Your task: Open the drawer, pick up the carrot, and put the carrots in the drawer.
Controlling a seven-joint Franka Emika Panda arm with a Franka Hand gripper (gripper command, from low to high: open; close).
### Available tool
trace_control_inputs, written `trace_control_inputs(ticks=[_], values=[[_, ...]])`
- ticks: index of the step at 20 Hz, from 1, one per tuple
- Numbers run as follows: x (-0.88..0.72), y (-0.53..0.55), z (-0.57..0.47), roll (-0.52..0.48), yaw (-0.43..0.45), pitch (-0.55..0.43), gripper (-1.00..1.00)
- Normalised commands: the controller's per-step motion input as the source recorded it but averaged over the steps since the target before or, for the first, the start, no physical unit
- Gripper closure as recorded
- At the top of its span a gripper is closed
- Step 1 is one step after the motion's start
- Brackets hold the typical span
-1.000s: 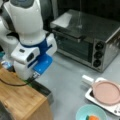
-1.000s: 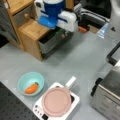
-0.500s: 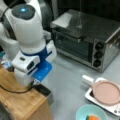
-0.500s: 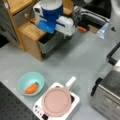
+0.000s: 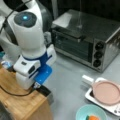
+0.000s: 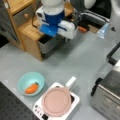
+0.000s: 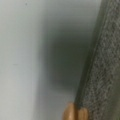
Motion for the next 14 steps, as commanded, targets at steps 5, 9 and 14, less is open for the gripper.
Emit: trace_control_inputs(ticks=[5, 9, 14], values=[[-0.04, 0.05, -0.16, 0.094, 0.016, -0.148, -1.0], [-0.04, 0.06, -0.1, 0.113, 0.009, -0.108, -1.0], [-0.05, 0.08, -0.06, 0.119, -0.007, -0.097, -1.0]])
